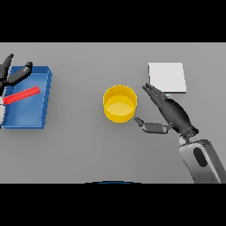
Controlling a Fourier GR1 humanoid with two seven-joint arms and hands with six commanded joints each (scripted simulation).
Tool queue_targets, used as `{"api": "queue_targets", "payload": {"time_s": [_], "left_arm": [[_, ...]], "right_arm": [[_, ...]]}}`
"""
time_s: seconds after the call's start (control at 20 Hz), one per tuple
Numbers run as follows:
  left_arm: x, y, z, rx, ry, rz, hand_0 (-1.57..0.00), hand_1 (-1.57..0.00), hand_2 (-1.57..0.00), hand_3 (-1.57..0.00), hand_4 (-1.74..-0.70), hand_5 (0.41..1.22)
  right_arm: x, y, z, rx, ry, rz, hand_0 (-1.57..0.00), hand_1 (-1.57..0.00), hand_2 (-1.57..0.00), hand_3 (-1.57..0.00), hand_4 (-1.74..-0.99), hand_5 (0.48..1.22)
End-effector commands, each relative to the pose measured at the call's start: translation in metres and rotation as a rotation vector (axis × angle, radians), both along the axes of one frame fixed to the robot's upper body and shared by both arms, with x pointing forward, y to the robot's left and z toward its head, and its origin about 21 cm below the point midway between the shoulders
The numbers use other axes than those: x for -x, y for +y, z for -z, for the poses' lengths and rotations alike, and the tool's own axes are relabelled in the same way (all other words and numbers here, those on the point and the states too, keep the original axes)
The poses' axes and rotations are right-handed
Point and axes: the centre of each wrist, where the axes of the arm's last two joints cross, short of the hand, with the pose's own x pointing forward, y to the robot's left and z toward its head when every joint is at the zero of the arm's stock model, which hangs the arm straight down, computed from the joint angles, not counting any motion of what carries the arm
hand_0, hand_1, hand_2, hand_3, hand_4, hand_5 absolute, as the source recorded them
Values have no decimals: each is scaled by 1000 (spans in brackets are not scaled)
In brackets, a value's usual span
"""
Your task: Pick up the red beaker and tilt it to pour out 1 green nut into yellow bowl. Pick up the yellow bowl and place it on the metallic measuring scale.
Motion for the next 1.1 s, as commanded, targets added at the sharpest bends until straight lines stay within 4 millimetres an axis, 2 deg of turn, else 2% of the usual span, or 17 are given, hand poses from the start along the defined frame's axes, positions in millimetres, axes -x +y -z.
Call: {"api": "queue_targets", "payload": {"time_s": [0.0, 0.1, 0.15, 0.25, 0.4, 0.7, 0.9, 0.95, 1.05], "left_arm": [[1, 2, -2, 0, -3, -13, -8, -7, -7, -7, -806, 683], [-2, -2, -1, 4, 3, -7, -5, -4, -4, -4, -809, 688], [3, -1, 4, 11, 3, 5, -3, -3, -3, -3, -811, 688], [2, 2, 3, 4, 8, -4, -2, -2, -1, -2, -811, 689], [4, 6, 0, -2, 0, -2, 0, 0, 0, 0, -805, 691], [3, 7, 1, 9, 8, -6, 1, 1, 1, 1, -808, 695], [4, 8, 0, 5, -9, 4, 1, 1, 1, 1, -806, 700], [5, 15, -3, -1, -2, -3, 1, 1, 1, 1, -807, 700], [5, 12, 0, -4, 8, 6, 1, 1, 1, 1, -801, 703]], "right_arm": [[-6, 3, -1, 68, -18, -32, 1, 1, 1, 1, -1137, 626], [-18, 12, -13, 206, -54, -120, 1, 1, 1, 1, -1150, 630], [-22, 17, -14, 265, -69, -171, 1, 1, 1, 1, -1152, 632], [-31, 24, -18, 370, -84, -259, 1, 1, 1, 1, -1162, 637], [-41, 37, -12, 480, -91, -352, 1, 1, 1, 1, -1161, 643], [-65, 60, -10, 612, -51, -473, 1, 1, 1, 1, -1155, 646], [-70, 72, -5, 701, -3, -560, 1, 1, 1, 1, -1162, 667], [-72, 76, -6, 722, 9, -561, 1, 1, 1, 1, -1164, 670], [-76, 82, -3, 773, 24, -567, 1, 1, 1, 1, -1174, 674]]}}
